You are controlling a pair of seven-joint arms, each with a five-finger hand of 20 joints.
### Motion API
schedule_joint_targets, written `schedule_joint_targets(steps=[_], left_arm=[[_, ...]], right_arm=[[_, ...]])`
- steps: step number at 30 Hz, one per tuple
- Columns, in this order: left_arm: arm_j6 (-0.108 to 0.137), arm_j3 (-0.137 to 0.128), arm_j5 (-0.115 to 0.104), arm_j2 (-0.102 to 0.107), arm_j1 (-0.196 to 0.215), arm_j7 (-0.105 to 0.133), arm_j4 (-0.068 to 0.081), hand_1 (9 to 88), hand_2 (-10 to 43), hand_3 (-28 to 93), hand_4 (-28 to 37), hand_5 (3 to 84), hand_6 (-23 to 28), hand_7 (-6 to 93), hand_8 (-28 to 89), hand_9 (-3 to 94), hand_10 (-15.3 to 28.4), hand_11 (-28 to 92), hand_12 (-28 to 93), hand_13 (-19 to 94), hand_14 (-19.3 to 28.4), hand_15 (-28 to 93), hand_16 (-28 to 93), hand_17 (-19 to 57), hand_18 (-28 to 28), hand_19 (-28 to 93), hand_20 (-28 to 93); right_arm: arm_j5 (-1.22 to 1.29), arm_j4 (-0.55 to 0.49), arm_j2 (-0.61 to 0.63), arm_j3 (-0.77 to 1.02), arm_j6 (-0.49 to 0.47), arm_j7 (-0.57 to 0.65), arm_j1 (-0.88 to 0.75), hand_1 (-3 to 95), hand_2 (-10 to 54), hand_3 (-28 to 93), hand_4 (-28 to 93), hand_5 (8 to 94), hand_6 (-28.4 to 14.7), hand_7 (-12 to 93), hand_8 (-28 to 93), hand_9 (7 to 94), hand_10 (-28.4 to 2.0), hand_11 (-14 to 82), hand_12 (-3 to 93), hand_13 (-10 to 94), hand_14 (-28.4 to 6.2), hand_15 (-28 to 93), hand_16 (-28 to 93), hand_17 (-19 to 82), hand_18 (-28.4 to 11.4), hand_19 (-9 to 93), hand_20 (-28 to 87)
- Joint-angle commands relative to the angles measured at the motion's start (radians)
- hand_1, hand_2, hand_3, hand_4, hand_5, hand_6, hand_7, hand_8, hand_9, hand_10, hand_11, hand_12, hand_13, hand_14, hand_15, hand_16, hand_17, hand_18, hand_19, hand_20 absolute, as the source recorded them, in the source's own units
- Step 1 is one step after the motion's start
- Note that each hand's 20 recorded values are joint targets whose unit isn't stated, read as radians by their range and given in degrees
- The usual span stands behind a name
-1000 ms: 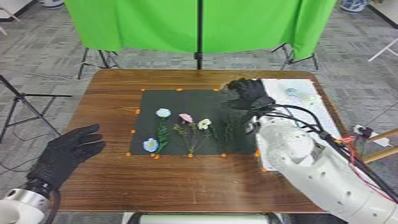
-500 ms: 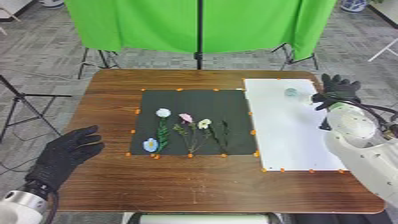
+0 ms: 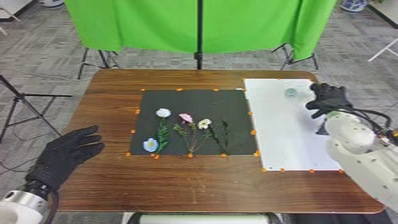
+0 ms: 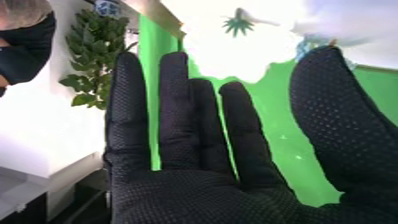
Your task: Arrange flowers
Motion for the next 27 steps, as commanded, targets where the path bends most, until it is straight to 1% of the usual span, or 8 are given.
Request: schedule_joint_targets(steps=[1,3,5,6,8,11,21,27], left_arm=[[0.006,0.002,0.003,-0.004,0.012,-0.008,0.004,26.0,6.9,76,-27.6,35.7,6.6,31.4,-16,31.4,15.8,40,13,26,17.8,56,-7,-6.5,23.0,61,3],[0.004,0.001,0.003,-0.007,0.013,-0.01,0.003,26.0,6.9,76,-27.6,35.7,6.6,31.4,-16,31.4,15.7,40,13,26,17.8,56,-7,-6.5,23.0,61,3],[0.004,0.003,0.003,-0.006,0.012,-0.009,0.003,26.1,7.0,76,-27.6,35.7,6.6,31.4,-16,31.5,15.8,40,13,26,17.8,56,-7,-6.5,23.0,61,3],[0.003,0.002,0.003,-0.008,0.014,-0.009,0.002,26.1,7.0,76,-27.6,35.7,6.6,31.4,-16,31.5,15.7,40,13,26,17.8,56,-7,-6.5,23.0,61,3],[0.007,0.002,0.004,-0.009,0.016,-0.006,0.002,26.1,7.0,76,-27.6,35.7,6.6,31.4,-16,31.4,15.8,40,13,26,17.9,56,-7,-6.5,23.0,61,3],[0.004,0.0,0.004,-0.011,0.018,-0.005,0.0,26.1,7.0,76,-27.6,35.7,6.6,31.4,-16,31.4,15.8,40,13,26,17.9,56,-7,-6.5,23.0,61,3],[-0.001,0.011,0.003,-0.011,0.007,-0.001,0.006,26.1,7.0,76,-27.6,35.7,6.6,31.2,-15,31.4,15.7,40,13,26,17.9,56,-7,-6.5,23.0,61,3],[-0.004,0.017,0.002,-0.006,0.004,-0.003,0.008,26.1,7.0,76,-27.5,35.7,6.6,31.3,-16,31.5,15.8,40,13,26,17.9,56,-7,-6.5,23.0,61,3]], right_arm=[[-0.045,0.018,-0.014,-0.014,-0.066,0.024,0.032,35.9,-8.9,91,-28,39.6,-3.1,30,-21,40.9,-8.9,29.7,16.4,51,-4.7,48,12,21,-15.0,71,18],[-0.04,0.029,-0.013,-0.04,-0.035,0.031,0.043,37.0,-8.3,90,-28,41.2,-2.2,33,-22,42.2,-9.3,33.7,17.4,52,-4.0,51,13,22,-14.6,73,19],[-0.035,0.042,-0.014,-0.046,0.029,0.007,0.044,40.9,-8.0,86,-28,44.3,-0.9,36,-24,45.1,-9.6,38.6,17.7,56,-2.4,51,21,25,-14.3,75,21],[-0.024,0.042,-0.015,-0.053,0.043,0.011,0.046,43.5,-7.5,84,-28,47.9,-0.2,38,-23,50.8,-8.7,38.5,22.6,61,-0.9,50,26,27,-14.6,76,23],[-0.031,0.045,-0.012,-0.061,0.118,-0.016,0.041,47.6,-6.3,80,-28,56.7,0.9,47,-18,67.0,-6.0,27.7,35.7,70,0.2,46,32,31,-14.4,76,27],[-0.021,0.011,-0.007,-0.055,0.154,-0.036,0.027,50.8,-7.5,81,-28,68.5,2.1,48,-13,82.2,-3.5,22.2,44.0,80,-0.2,46,34,35,-14.6,76,33],[-0.006,-0.222,-0.049,-0.093,0.26,-0.2,0.038,50.5,-9.4,84,-28,71.3,1.6,47,-13,84.4,-3.8,21.4,45.7,82,-0.2,47,36,36,-15.0,77,36],[-0.036,-0.268,-0.122,-0.179,0.215,-0.273,0.087,50.1,-9.5,84,-28,70.4,1.8,48,-13,83.8,-4.1,21.6,46.0,81,0.0,48,36,35,-14.9,77,37]])
